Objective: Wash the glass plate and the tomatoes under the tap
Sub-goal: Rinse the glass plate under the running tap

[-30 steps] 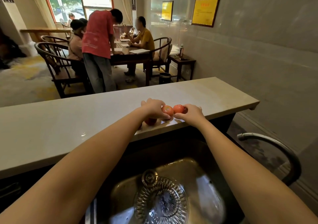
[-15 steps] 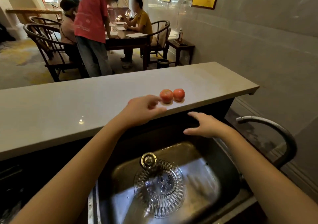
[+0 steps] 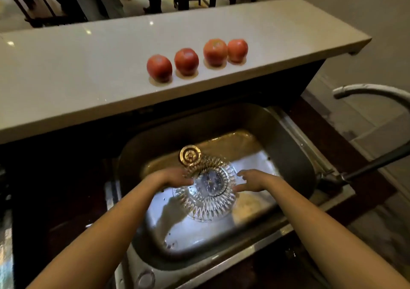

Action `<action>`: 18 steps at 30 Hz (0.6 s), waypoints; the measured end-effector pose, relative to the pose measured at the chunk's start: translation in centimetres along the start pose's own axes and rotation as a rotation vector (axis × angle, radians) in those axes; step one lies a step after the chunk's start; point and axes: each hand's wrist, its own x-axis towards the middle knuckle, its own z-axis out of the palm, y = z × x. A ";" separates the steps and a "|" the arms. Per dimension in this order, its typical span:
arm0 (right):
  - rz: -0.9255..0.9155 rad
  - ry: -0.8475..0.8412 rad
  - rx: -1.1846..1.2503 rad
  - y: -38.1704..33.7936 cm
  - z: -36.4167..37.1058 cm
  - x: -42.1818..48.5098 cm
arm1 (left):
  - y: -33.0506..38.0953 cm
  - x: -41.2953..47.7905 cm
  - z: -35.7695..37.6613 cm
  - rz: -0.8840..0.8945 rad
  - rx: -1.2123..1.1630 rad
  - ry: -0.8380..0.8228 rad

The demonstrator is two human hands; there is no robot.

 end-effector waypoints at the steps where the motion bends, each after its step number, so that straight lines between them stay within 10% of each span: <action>1: 0.004 -0.001 0.016 0.4 0.8 0.9 | -0.8 0.8 1.0 -0.052 -0.071 -0.002; 18: 0.305 0.179 0.406 2.7 7.6 11.8 | -4.9 10.0 8.9 -0.278 -0.544 0.452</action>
